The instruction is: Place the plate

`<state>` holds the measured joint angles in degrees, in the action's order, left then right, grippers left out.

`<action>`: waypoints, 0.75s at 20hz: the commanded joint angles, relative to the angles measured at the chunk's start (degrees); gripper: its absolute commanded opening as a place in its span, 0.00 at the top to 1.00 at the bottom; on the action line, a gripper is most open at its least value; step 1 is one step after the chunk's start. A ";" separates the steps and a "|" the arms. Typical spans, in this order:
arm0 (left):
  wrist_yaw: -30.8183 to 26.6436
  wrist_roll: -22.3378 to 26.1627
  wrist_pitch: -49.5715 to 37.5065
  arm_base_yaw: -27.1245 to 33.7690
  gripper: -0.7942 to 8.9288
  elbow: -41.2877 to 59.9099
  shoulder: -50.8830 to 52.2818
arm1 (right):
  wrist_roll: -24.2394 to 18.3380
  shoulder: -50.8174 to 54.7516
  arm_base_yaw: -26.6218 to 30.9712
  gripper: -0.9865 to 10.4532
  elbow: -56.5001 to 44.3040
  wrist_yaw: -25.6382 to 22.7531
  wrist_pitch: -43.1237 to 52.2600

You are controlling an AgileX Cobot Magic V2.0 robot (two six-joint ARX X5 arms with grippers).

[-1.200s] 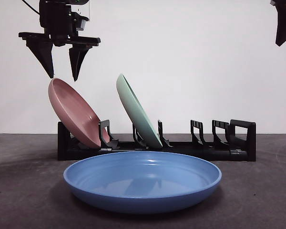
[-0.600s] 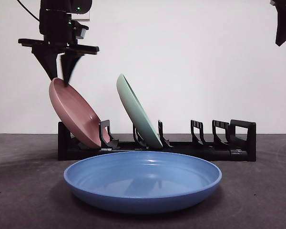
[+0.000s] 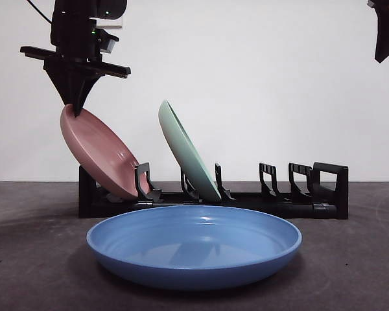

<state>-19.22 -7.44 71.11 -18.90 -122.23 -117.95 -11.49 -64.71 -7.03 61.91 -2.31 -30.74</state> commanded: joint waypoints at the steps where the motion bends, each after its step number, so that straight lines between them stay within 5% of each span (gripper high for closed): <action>1: -2.32 1.03 -0.42 -0.55 0.91 -2.36 0.20 | 1.01 -0.26 -0.13 0.69 0.66 -0.04 0.20; 10: -3.78 3.32 5.55 -1.11 0.91 -13.62 0.31 | 1.03 -0.26 -0.13 0.69 0.66 -0.02 0.13; 15: -9.07 4.44 11.69 -0.94 0.91 -20.00 0.55 | 1.05 -0.26 -0.35 0.69 0.66 -0.02 -0.09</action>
<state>-27.79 -3.60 80.97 -19.68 -140.27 -117.49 -11.49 -64.71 -7.14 61.91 -2.31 -31.05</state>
